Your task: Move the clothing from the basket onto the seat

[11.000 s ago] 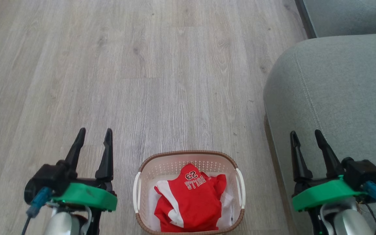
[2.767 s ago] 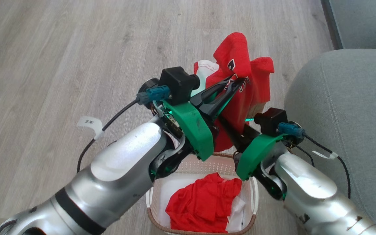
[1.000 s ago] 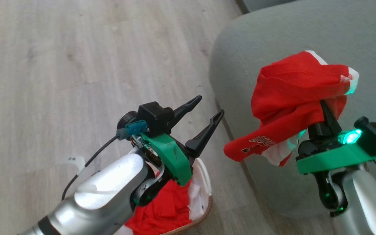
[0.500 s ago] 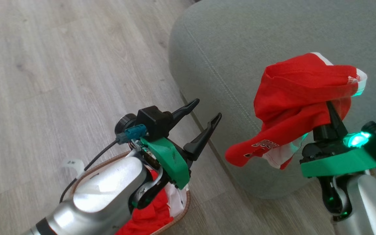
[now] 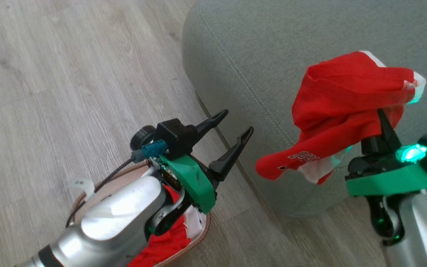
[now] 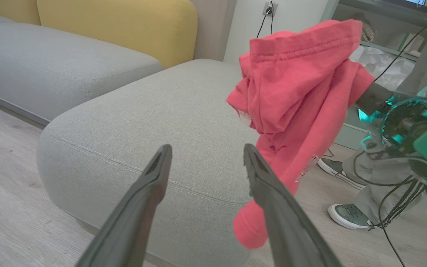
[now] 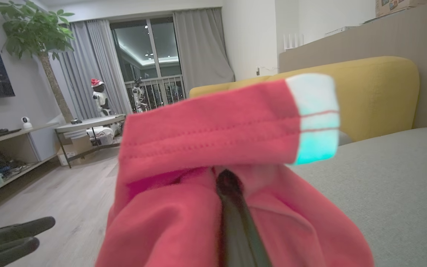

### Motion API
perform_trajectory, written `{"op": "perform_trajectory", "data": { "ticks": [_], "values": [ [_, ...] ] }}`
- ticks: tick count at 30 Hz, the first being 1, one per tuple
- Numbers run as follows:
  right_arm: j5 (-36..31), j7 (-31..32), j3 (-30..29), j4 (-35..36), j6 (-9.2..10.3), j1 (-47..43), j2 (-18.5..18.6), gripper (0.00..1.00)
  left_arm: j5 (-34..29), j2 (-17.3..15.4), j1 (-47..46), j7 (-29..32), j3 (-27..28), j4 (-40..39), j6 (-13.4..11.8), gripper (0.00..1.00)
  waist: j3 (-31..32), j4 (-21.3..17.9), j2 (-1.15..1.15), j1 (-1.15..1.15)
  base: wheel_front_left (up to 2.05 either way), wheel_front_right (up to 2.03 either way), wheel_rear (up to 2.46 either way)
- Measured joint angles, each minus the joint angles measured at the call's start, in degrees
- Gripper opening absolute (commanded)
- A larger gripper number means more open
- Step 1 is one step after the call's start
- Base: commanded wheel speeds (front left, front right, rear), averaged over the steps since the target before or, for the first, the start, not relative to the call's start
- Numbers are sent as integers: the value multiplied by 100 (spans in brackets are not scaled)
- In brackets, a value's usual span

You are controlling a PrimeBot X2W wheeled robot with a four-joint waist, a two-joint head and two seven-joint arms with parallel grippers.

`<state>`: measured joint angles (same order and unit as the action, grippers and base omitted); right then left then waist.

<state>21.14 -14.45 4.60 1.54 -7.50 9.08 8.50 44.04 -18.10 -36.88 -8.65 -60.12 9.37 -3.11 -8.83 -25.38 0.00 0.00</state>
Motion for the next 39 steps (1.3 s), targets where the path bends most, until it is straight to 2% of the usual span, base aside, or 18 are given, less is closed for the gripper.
{"op": "perform_trajectory", "data": {
  "ticks": [8, 14, 24, 34, 39],
  "values": [
    [11, 19, -274, -203, 0, 960, 341, 0, 1, -97, -224, 180, 0, -222, 5, 100, -361, 151, 0, 0, 0, 0, 0],
    [237, 110, -511, -624, 0, 1770, 702, 0, -15, -203, -442, 352, 2, -412, 7, 100, -749, 316, 0, 0, 0, 0, 0],
    [623, 285, -853, -1931, 0, 3294, 1543, 0, -152, -339, -890, 631, 11, -742, 5, 100, -1506, 614, 0, 1, 0, 0, 0],
    [688, 385, -1122, -3138, -1, 4056, 2279, 0, -255, -398, -1267, 719, 79, -924, 27, 100, -2175, 1027, 0, 1, 0, 0, 0],
    [711, 438, -1140, -3663, -1, 4468, 2496, 0, -285, -414, -1446, 759, 98, -996, 58, 100, -2459, 1226, 0, 0, 0, 0, 0]
  ]
}}
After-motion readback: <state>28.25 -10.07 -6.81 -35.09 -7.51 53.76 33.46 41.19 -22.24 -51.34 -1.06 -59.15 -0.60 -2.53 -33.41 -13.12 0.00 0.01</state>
